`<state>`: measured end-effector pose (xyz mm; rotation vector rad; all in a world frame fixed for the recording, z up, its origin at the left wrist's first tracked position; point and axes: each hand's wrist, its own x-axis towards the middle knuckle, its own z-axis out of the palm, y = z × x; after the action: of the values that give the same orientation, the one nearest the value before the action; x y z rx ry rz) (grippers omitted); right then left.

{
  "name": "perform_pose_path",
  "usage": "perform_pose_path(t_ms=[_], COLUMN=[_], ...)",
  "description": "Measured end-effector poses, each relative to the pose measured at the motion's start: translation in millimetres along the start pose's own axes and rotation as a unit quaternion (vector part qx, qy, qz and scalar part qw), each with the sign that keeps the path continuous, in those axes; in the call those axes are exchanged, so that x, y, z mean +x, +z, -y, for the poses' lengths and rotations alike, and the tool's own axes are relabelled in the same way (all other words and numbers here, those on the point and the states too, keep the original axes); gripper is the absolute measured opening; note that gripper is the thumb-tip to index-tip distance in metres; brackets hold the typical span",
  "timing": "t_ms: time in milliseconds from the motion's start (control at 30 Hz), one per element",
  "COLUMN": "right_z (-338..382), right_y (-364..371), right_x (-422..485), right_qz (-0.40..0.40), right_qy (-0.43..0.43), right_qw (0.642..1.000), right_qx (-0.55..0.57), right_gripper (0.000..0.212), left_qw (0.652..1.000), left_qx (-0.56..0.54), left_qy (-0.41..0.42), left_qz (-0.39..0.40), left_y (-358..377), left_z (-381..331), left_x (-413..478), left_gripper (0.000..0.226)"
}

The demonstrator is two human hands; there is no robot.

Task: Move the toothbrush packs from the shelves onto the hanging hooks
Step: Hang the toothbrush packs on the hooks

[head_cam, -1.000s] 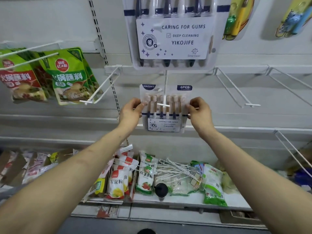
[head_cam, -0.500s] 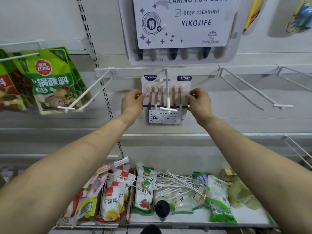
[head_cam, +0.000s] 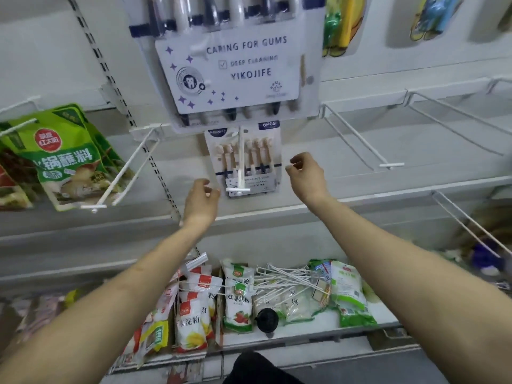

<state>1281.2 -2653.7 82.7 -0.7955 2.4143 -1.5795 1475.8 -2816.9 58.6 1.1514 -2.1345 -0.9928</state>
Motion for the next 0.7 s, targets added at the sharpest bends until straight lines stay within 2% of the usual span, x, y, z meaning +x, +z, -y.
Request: perform_pose_path(t_ms=[67,133,300,467,700], right_z=[-7.7,-18.9,-65.1,-110.5,-168.8], right_y=[-24.9,-57.7,-162.7,-280.4,-434.4], right_x=[-20.8,-40.1,-98.4,-168.0,-255.9], right_qz=[0.024,0.043,0.045,-0.008,-0.094], right_qy=[-0.017,-0.056,-0.079,-0.041,0.085], right_qw=[0.998,0.991,0.948,0.900,0.856], right_qx=[-0.047,-0.111,-0.306,-0.435,-0.502], right_gripper=[0.031,0.033,0.045,0.050,0.043], left_qw=[0.996,0.982,0.926,0.880,0.799], left_qx=[0.080,0.136,0.246,0.263,0.238], left_qy=[0.031,0.104,0.256,0.356,0.500], left_qz=[0.036,0.077,0.127,0.172,0.234], left_y=[12.4,32.6,112.7,204.8,320.3], left_z=[-5.4,-19.9,-90.6,-185.6,-308.8], left_x=[-32.1,-59.2,-115.1,-199.2,-324.2], left_gripper=[0.038,0.044,0.058,0.067,0.068])
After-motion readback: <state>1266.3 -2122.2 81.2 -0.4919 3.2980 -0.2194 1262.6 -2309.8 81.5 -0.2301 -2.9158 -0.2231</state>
